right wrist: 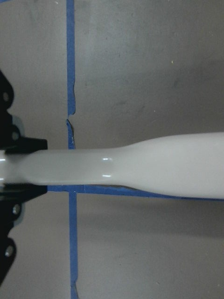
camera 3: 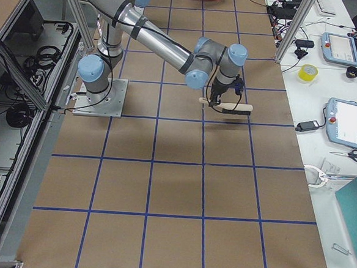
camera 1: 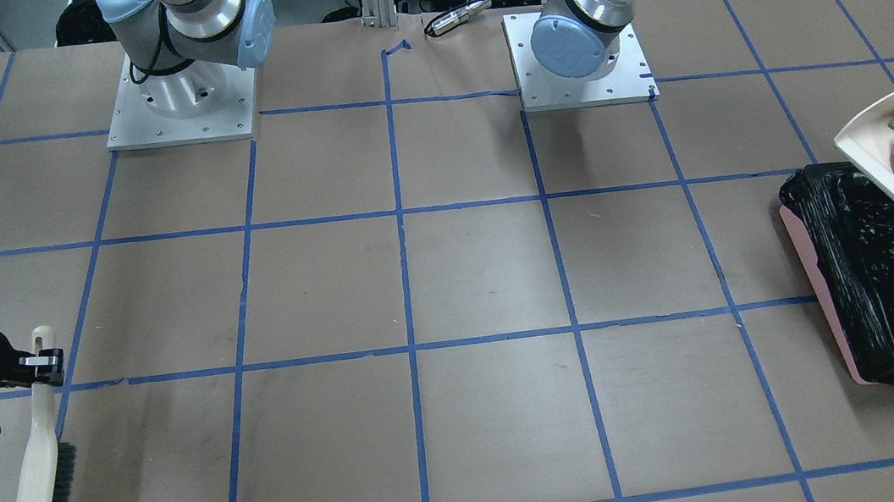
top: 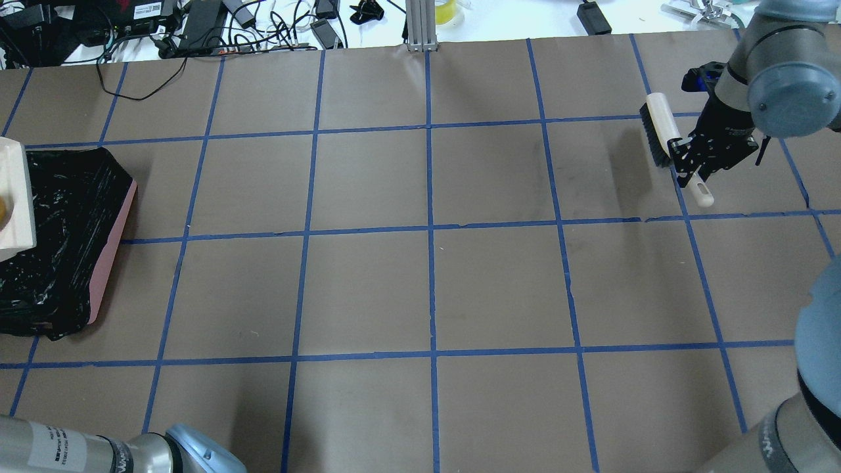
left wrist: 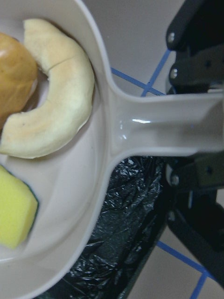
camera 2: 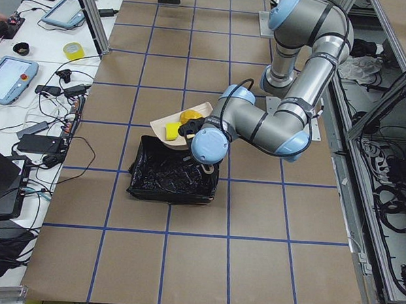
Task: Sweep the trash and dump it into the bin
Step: 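Carry the dustpan over the bin with the left gripper while the right returns the brush, then tilt the dustpan over the black bin with the left gripper to dump the trash, then bring the empty dustpan back onto the table with the left gripper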
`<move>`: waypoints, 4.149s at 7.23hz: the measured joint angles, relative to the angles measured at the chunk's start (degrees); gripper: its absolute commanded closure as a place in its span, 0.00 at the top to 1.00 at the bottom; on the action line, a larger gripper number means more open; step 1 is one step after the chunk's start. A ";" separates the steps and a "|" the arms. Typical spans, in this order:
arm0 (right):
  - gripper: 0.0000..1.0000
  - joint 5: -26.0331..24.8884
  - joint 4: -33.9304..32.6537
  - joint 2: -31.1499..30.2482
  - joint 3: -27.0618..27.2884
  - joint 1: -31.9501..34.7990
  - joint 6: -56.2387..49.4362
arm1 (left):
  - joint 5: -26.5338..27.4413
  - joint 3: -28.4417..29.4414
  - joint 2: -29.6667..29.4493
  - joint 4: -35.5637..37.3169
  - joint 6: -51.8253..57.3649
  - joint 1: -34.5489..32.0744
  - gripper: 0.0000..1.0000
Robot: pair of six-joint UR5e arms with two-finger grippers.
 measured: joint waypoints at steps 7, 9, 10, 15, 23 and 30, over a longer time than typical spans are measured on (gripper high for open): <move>0.98 -0.73 -1.08 1.41 0.76 -0.16 0.13 | 18.38 2.09 -1.08 7.60 -20.91 -3.02 0.00; 1.00 -1.26 -1.02 0.96 0.52 -0.17 0.06 | 25.22 1.91 -0.70 9.86 -21.20 -7.74 0.00; 1.00 -2.57 -0.73 0.35 0.12 -0.13 0.05 | 27.14 1.79 -0.73 10.88 -19.93 -8.81 0.00; 1.00 -2.13 1.91 -10.52 -1.71 1.86 0.65 | 39.82 0.10 0.01 17.37 -13.02 -14.86 0.00; 1.00 0.08 2.33 -11.51 -3.68 2.38 -3.84 | 40.04 -3.87 3.75 34.04 5.41 -20.62 0.00; 1.00 2.68 2.48 -11.79 -3.20 2.38 -6.71 | 9.23 -3.05 3.93 19.36 4.08 -29.93 0.00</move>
